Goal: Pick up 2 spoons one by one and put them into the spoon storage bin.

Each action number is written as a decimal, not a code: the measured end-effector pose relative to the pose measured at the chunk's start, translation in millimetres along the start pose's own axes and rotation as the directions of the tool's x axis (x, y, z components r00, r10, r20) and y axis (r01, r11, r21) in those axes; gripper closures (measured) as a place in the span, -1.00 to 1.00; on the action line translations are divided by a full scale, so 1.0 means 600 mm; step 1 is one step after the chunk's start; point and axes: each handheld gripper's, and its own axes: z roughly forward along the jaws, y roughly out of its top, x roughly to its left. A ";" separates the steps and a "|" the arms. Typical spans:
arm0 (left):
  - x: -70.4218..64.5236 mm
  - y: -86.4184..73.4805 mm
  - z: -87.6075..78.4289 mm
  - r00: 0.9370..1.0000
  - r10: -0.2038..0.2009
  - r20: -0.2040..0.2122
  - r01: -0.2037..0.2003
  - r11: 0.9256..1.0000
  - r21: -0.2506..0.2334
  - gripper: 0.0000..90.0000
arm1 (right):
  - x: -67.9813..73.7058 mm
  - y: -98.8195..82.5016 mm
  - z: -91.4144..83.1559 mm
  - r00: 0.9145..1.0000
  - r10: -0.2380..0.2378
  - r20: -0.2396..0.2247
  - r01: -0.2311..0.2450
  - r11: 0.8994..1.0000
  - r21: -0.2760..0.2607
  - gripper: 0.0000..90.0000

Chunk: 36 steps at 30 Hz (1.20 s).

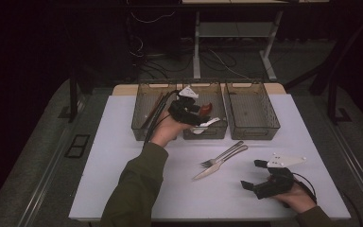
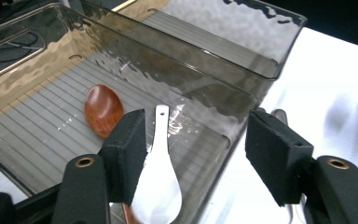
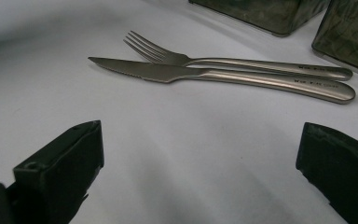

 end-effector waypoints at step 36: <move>-0.074 -0.131 -0.111 1.000 0.010 -0.009 -0.011 0.998 -0.064 -0.41 | -0.001 0.000 0.000 1.000 0.003 0.005 -0.003 1.000 0.002 -0.99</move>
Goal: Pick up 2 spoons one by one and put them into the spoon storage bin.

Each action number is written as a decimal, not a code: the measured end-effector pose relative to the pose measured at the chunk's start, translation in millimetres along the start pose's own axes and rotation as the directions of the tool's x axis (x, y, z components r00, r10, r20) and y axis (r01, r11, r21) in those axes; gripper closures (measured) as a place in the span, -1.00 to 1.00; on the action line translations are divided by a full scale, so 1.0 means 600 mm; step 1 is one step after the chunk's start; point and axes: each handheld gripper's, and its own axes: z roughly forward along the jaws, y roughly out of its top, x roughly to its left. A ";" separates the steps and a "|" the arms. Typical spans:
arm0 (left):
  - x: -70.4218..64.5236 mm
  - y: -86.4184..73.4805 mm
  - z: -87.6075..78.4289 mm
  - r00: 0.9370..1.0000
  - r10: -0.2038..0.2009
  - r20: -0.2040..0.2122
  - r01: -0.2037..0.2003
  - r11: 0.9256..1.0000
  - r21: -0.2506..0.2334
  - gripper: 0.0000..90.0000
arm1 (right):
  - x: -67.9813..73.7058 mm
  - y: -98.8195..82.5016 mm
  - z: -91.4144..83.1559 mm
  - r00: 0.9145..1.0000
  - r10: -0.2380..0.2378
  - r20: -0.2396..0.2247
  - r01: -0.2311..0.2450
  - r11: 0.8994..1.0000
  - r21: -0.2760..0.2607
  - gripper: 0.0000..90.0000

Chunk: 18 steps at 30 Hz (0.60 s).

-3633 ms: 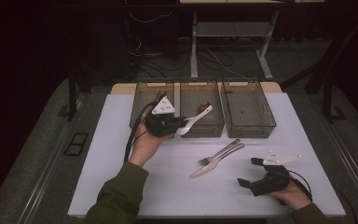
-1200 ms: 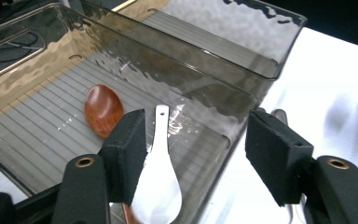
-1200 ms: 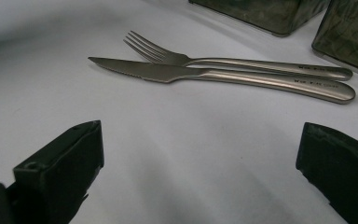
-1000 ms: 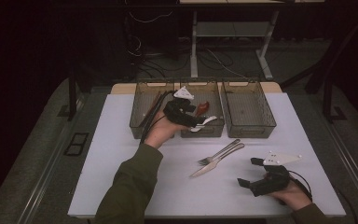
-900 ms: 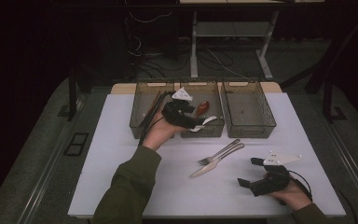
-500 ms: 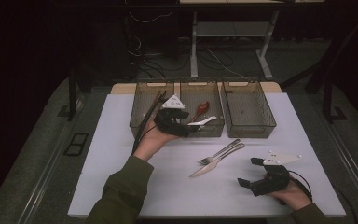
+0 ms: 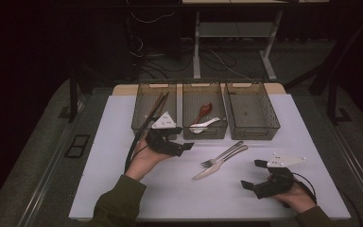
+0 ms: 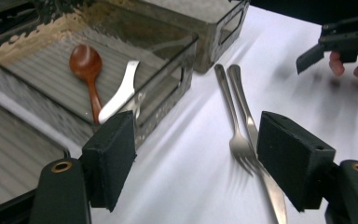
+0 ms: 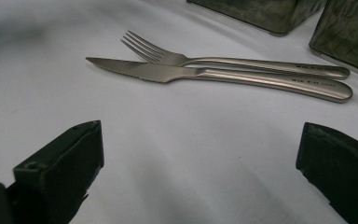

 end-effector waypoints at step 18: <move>-0.035 -0.116 -0.070 0.996 -0.046 -0.075 0.041 0.997 -0.067 -0.69 | -0.001 0.001 -0.001 1.000 0.000 0.005 0.000 1.000 -0.005 -0.99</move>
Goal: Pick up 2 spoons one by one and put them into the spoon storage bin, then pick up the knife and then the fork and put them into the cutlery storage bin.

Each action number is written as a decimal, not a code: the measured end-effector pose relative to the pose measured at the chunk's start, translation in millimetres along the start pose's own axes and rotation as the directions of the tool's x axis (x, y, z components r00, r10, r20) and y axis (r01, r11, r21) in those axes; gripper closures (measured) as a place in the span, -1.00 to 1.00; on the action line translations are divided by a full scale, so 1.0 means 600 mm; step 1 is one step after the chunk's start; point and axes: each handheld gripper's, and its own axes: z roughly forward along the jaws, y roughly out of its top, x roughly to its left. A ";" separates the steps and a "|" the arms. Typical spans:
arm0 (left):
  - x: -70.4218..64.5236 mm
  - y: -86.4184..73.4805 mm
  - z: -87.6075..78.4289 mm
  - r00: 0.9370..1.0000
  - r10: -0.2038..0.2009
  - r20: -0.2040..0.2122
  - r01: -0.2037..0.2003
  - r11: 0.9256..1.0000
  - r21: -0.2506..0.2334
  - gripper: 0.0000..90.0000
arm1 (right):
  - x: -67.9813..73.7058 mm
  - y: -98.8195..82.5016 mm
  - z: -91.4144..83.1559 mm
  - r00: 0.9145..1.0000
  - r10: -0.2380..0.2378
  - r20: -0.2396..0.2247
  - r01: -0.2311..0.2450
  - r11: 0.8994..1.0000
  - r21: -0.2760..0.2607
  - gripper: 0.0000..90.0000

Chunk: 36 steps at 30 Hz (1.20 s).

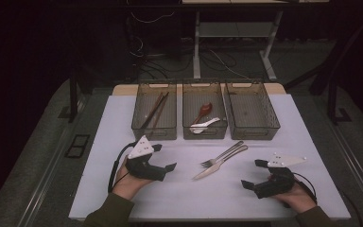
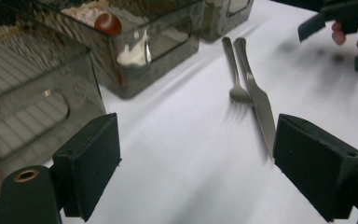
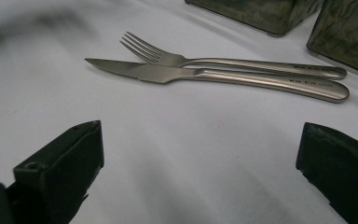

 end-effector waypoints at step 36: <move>-0.012 -0.053 -0.011 0.999 -0.043 0.006 0.042 0.998 0.036 -1.00 | -0.034 0.081 0.021 1.000 -0.001 0.010 0.001 0.999 0.035 0.37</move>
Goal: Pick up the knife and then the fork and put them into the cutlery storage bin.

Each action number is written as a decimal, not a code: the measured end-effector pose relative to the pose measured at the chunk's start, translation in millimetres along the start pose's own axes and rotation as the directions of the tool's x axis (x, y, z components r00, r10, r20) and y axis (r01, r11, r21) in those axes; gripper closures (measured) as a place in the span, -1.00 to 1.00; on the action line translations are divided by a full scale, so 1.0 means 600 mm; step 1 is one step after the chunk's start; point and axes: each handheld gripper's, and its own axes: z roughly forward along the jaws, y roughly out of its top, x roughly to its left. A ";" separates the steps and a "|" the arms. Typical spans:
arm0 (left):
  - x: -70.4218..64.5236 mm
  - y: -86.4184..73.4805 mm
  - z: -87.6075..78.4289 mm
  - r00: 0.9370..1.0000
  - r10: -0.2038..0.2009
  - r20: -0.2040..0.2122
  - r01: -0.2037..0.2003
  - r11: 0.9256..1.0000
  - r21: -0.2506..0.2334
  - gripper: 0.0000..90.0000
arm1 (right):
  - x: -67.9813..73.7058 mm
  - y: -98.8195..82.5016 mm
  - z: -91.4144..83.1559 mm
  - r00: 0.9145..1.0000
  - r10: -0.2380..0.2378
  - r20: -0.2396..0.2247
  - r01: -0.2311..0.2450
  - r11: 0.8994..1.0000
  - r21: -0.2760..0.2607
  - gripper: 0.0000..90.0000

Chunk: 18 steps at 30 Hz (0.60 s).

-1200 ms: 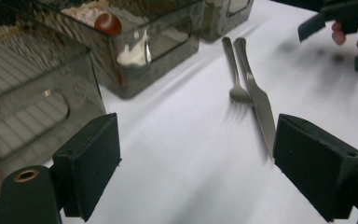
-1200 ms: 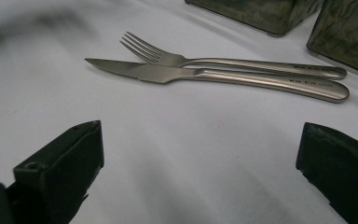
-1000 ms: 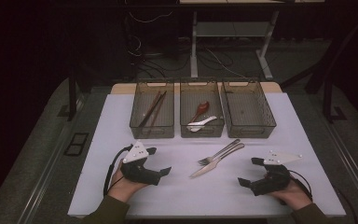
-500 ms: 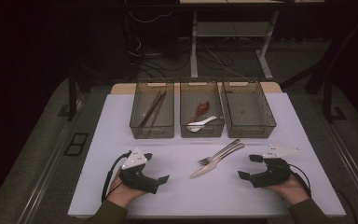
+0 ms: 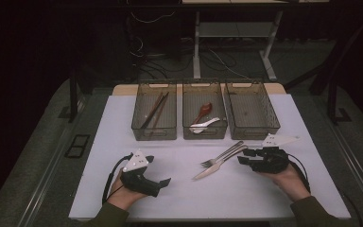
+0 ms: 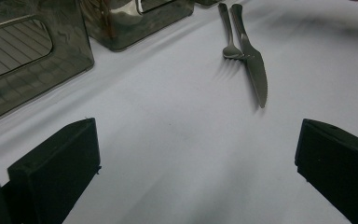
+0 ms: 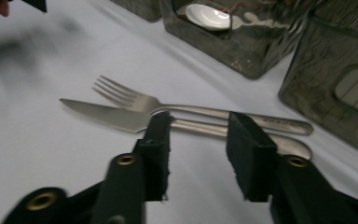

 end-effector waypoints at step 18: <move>-0.003 0.001 0.004 1.000 0.009 0.018 -0.009 1.000 0.008 -1.00 | -0.030 0.042 0.065 1.000 -0.026 -0.014 0.026 0.998 0.065 0.98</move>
